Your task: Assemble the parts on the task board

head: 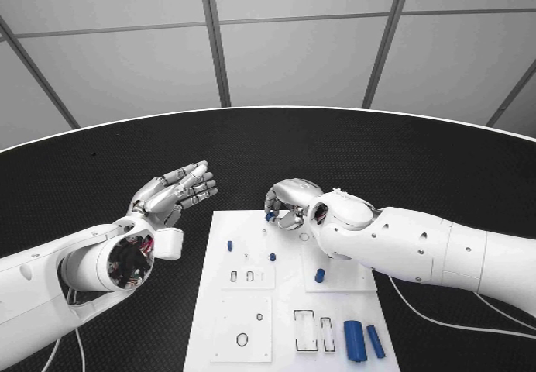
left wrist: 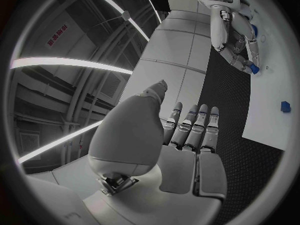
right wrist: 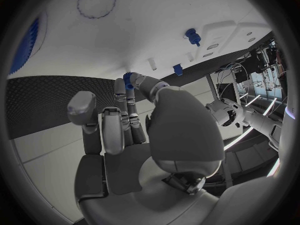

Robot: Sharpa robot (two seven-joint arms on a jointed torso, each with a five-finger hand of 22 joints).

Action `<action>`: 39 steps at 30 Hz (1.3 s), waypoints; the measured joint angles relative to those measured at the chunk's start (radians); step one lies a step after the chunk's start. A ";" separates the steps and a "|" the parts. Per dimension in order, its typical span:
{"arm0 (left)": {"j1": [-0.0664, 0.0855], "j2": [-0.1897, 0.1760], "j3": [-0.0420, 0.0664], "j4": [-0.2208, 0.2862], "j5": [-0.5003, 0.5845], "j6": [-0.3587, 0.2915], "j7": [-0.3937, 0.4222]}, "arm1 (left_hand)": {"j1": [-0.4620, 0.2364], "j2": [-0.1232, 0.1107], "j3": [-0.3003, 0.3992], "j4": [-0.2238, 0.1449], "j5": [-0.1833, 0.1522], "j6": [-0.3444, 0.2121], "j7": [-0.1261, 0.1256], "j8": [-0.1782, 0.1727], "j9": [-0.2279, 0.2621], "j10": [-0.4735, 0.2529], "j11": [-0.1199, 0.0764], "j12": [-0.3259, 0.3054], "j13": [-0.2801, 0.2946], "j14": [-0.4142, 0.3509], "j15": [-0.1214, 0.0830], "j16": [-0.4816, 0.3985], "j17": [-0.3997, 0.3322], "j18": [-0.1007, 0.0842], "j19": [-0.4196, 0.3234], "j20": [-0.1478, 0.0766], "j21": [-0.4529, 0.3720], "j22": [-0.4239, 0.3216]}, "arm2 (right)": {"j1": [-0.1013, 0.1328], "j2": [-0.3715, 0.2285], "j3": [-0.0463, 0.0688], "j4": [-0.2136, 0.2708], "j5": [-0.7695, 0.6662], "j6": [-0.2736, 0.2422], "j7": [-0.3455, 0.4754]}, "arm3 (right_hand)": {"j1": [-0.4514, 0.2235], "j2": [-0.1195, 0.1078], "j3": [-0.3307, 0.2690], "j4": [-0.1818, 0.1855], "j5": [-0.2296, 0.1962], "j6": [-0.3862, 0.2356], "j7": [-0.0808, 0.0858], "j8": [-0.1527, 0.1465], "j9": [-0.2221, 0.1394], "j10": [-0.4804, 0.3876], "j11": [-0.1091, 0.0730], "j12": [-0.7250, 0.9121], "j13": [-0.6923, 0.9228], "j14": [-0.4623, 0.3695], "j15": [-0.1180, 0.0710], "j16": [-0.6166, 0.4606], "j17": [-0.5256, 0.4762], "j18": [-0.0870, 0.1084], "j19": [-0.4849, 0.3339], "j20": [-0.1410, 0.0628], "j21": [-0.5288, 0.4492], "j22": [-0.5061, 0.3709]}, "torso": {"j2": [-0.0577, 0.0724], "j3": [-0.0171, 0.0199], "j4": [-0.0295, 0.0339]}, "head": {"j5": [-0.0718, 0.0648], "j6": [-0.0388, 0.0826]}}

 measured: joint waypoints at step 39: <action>0.000 0.005 0.000 -0.016 0.000 0.004 -0.004 | 0.004 -0.004 0.004 -0.004 0.000 0.000 0.000 0.000 -0.001 -0.007 0.000 0.000 -0.001 -0.007 0.000 -0.004 -0.001 0.000 0.000 0.000 0.000 0.000 | 0.000 -0.132 0.003 0.158 0.011 -0.066 -0.034 | -0.061 -0.068 0.001 0.043 0.017 -0.126 0.042 -0.107 0.058 -0.109 0.047 -0.056 -0.031 0.002 0.037 -0.011 0.000 0.000 -0.034 0.034 -0.056 -0.049 | -0.005 0.0077 -0.0054 | -0.007 0.003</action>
